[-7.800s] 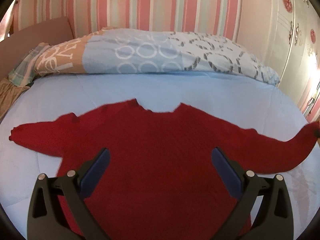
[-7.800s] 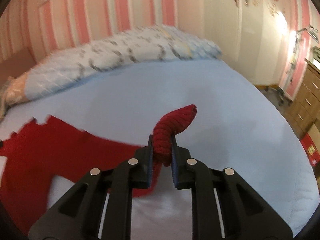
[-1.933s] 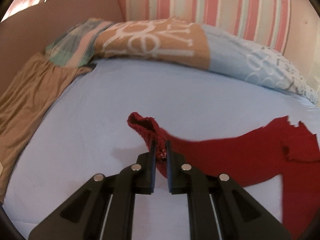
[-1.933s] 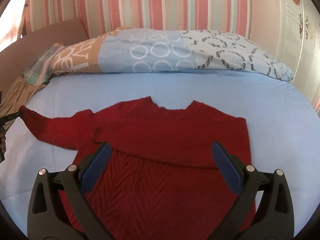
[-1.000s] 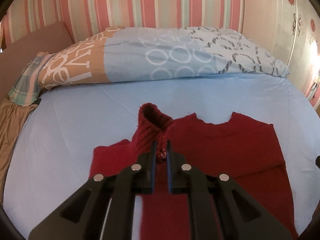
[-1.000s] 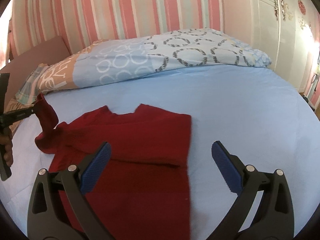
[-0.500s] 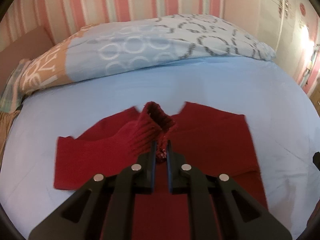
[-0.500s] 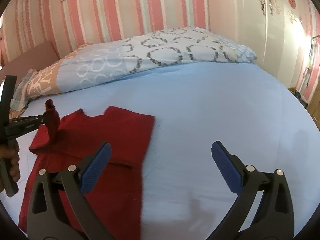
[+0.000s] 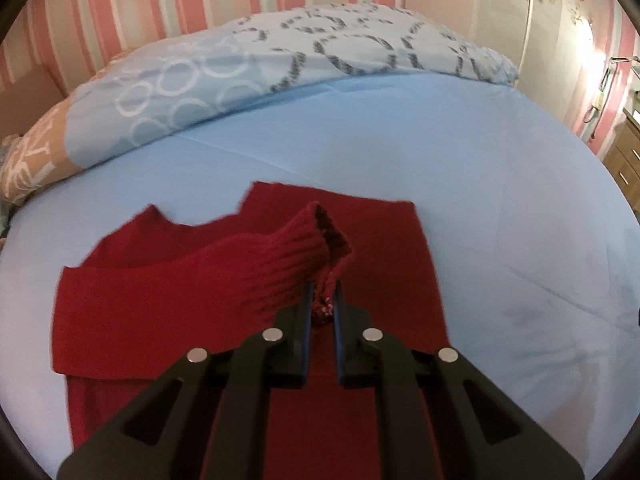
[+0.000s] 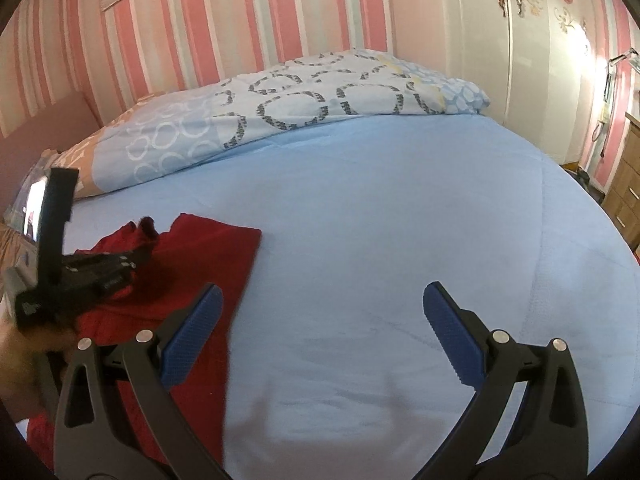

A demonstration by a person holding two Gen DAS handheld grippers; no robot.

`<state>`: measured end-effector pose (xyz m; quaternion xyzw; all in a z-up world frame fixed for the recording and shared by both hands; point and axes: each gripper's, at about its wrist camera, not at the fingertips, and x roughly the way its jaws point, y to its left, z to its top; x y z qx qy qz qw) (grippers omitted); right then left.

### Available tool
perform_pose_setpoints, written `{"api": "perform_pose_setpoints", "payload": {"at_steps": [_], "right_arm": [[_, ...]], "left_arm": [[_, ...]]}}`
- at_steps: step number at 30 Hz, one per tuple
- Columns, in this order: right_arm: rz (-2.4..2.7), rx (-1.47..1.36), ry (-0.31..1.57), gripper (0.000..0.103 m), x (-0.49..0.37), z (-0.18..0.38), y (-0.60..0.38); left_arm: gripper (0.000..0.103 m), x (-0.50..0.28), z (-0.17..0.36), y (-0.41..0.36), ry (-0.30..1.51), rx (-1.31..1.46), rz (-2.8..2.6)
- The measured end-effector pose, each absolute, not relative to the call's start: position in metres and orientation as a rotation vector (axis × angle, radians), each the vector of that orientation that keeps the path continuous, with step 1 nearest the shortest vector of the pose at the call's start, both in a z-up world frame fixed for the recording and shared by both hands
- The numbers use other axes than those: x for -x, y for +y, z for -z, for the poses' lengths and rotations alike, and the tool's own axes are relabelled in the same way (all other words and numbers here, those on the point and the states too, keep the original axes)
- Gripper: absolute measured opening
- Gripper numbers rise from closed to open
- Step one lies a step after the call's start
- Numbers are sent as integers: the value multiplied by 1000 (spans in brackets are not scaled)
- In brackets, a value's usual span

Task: Fold small clothes
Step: 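Lift the cuff with the left gripper and fold the sleeve across the body, then open the left gripper to release the sleeve and withdraw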

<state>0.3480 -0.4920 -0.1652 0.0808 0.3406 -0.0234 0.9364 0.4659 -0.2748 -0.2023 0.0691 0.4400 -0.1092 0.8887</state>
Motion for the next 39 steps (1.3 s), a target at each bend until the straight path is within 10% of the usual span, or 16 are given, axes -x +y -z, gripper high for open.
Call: {"api": "perform_pose_setpoints", "payload": {"at_steps": [8, 14, 31, 36, 39], "right_arm": [[56, -165, 715, 100, -346, 176, -498], [69, -156, 715, 100, -345, 179, -494], [-77, -95, 722, 99, -378, 179, -406], [-154, -67, 768, 61, -412, 193, -369], [-155, -57, 806, 71, -437, 207, -350]], "left_arm": [[12, -472, 240, -291, 968, -147, 269], [60, -457, 230, -285, 904, -124, 308], [60, -446, 188, -99, 842, 5, 67], [60, -447, 196, -35, 838, -5, -11], [60, -449, 202, -10, 838, 6, -41]]}}
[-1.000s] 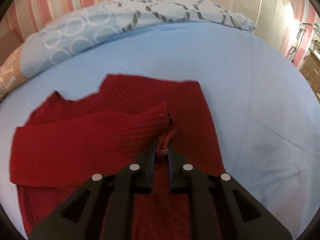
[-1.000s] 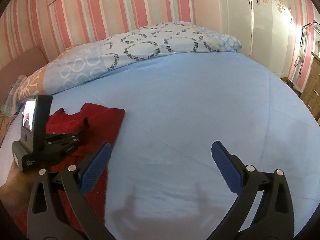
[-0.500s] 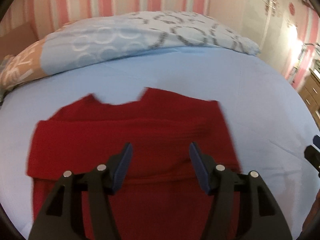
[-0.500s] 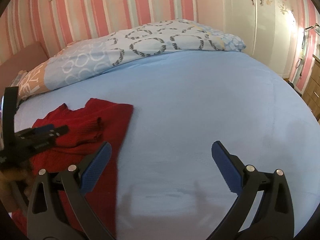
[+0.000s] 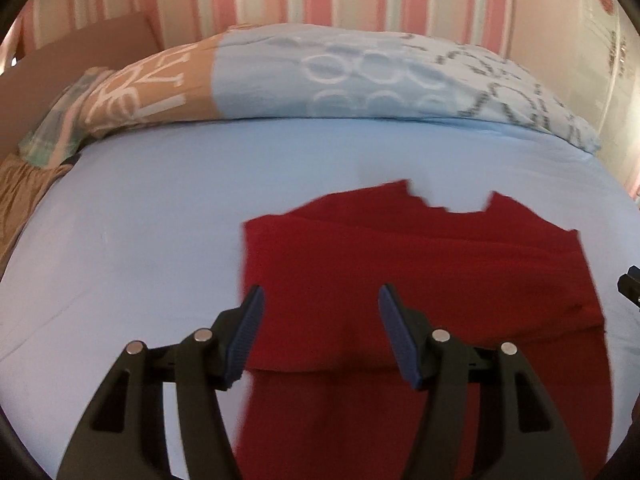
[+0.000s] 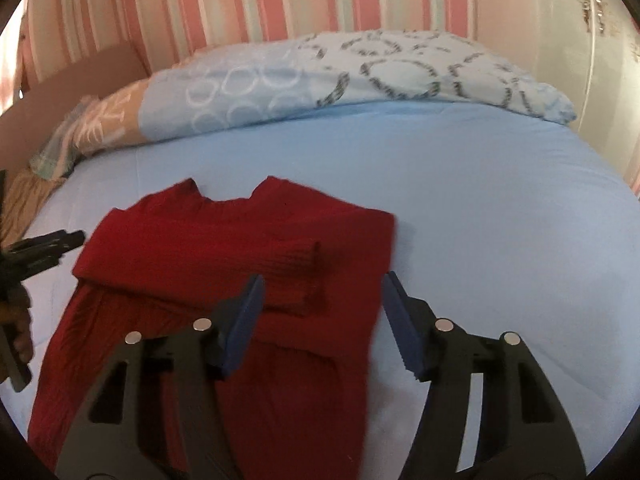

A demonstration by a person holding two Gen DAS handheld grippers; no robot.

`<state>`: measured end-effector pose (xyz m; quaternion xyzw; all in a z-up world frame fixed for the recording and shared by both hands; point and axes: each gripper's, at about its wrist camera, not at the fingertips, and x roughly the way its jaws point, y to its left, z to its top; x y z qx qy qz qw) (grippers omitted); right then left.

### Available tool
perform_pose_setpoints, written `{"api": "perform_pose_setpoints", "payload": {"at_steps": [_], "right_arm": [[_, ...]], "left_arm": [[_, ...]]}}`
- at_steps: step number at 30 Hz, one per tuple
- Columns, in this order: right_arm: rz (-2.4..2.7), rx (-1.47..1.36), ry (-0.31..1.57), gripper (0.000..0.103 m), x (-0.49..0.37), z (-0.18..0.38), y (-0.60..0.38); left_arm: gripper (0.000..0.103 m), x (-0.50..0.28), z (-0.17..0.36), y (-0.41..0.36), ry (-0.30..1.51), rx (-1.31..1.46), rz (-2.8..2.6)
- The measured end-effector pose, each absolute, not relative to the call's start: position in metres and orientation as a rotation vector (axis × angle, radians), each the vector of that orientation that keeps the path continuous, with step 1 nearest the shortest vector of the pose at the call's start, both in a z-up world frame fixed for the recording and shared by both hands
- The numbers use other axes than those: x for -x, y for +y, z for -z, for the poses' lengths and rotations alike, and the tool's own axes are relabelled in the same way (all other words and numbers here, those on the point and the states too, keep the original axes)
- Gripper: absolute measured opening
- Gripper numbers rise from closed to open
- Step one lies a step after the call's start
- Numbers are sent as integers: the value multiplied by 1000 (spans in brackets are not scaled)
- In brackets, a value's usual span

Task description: Fold small clothes

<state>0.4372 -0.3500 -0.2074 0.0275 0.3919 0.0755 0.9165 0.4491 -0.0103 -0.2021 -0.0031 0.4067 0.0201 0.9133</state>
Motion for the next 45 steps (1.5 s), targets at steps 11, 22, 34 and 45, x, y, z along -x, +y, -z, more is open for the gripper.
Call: {"api": "perform_pose_setpoints", "payload": {"at_steps": [11, 22, 34, 45], "right_arm": [[-139, -130, 989, 44, -493, 259, -332], [-27, -54, 942, 3, -485, 245, -338], [84, 77, 968, 21, -488, 260, -337], [-124, 131, 908, 65, -475, 245, -287]], "left_arm": [[60, -463, 234, 37, 882, 14, -93], [66, -471, 254, 38, 924, 8, -113], [77, -466, 266, 46, 964, 60, -143], [80, -460, 264, 52, 989, 16, -181]]}}
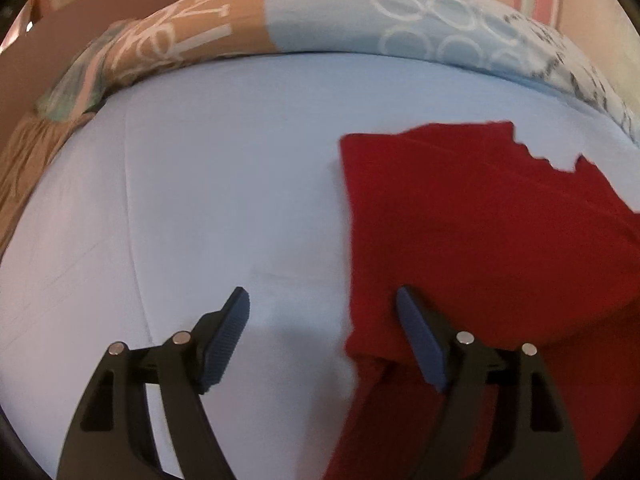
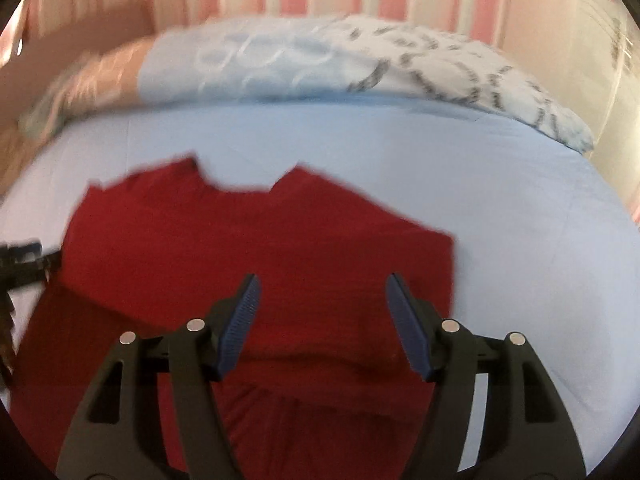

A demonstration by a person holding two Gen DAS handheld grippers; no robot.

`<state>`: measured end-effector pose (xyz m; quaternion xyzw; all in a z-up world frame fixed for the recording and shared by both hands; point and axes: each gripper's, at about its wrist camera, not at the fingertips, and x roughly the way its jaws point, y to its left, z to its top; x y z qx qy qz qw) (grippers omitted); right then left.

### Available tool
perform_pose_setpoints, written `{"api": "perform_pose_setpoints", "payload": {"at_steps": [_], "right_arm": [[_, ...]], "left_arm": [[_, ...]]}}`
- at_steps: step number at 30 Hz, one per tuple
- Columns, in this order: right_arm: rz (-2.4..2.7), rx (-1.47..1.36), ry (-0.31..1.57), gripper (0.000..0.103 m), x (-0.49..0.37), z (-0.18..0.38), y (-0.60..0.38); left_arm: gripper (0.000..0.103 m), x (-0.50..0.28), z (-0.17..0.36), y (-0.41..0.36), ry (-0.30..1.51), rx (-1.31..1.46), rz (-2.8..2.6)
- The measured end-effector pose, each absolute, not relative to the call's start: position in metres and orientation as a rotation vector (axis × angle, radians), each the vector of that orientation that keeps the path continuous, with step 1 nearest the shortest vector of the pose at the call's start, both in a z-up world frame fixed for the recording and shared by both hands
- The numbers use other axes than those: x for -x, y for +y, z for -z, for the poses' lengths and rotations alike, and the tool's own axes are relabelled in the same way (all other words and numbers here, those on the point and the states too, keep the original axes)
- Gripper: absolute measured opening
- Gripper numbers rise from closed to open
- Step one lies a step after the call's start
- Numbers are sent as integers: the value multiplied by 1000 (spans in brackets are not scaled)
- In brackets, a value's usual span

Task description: Fold small clothes

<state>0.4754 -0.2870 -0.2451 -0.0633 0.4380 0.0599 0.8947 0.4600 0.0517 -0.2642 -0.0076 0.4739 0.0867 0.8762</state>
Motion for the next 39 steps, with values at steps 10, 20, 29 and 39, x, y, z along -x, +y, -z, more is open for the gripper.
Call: {"api": "perform_pose_setpoints", "payload": {"at_steps": [10, 20, 29, 39], "right_arm": [[-81, 18, 905, 76, -444, 216, -327], [-118, -13, 785, 81, -314, 159, -331], [-115, -51, 725, 83, -192, 144, -332], [-69, -71, 747, 83, -118, 162, -334]], "left_arm": [[80, -418, 214, 63, 817, 34, -102], [81, -300, 151, 49, 730, 7, -17], [81, -168, 162, 54, 744, -25, -2], [81, -73, 204, 56, 790, 7, 31]]}}
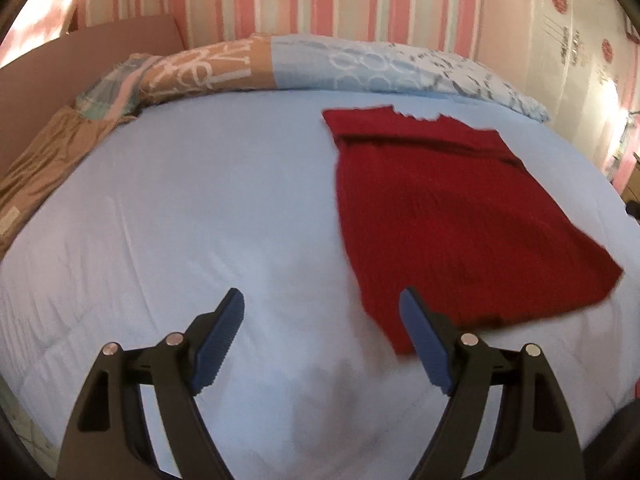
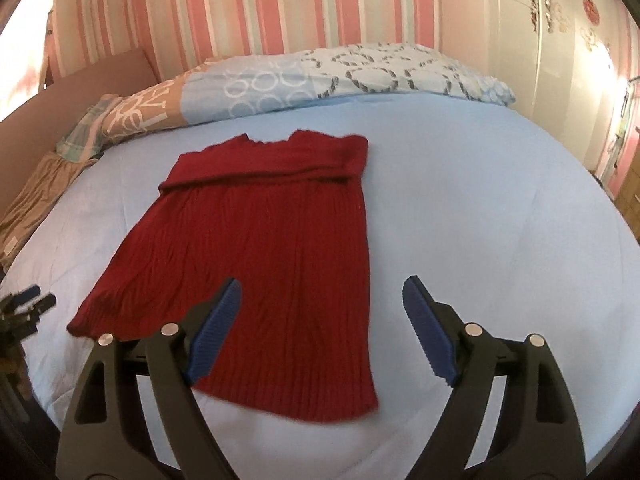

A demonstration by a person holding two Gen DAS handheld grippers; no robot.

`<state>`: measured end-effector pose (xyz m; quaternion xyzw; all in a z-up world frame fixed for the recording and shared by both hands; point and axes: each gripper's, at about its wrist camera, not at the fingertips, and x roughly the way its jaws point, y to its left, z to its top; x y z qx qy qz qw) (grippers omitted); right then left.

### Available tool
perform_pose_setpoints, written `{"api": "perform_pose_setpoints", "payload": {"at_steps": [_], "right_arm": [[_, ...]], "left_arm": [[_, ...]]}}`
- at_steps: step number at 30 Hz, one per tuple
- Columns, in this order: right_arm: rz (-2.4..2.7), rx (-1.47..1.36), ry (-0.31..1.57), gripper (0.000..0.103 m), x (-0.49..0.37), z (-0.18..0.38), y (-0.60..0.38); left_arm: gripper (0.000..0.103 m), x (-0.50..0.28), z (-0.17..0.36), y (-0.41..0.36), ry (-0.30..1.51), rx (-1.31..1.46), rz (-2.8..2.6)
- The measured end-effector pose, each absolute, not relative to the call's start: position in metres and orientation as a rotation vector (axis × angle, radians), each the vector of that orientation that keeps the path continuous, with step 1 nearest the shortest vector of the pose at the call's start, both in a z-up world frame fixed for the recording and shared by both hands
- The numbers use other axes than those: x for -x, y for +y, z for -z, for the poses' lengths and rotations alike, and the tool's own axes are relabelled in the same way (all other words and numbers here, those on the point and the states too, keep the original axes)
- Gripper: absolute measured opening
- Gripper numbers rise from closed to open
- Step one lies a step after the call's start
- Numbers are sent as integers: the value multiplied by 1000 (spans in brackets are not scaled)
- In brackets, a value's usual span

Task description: Fold small clothes

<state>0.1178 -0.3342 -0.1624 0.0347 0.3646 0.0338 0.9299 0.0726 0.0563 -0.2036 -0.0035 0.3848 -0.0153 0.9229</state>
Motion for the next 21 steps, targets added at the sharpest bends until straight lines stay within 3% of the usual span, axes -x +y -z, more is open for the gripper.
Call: {"api": "perform_pose_setpoints", "payload": {"at_steps": [4, 21], "right_arm": [[-70, -65, 755, 83, -103, 165, -331], [-34, -82, 827, 82, -93, 200, -341]], "left_arm": [[81, -55, 218, 38, 792, -68, 66], [81, -86, 225, 16, 828, 65, 112]]}}
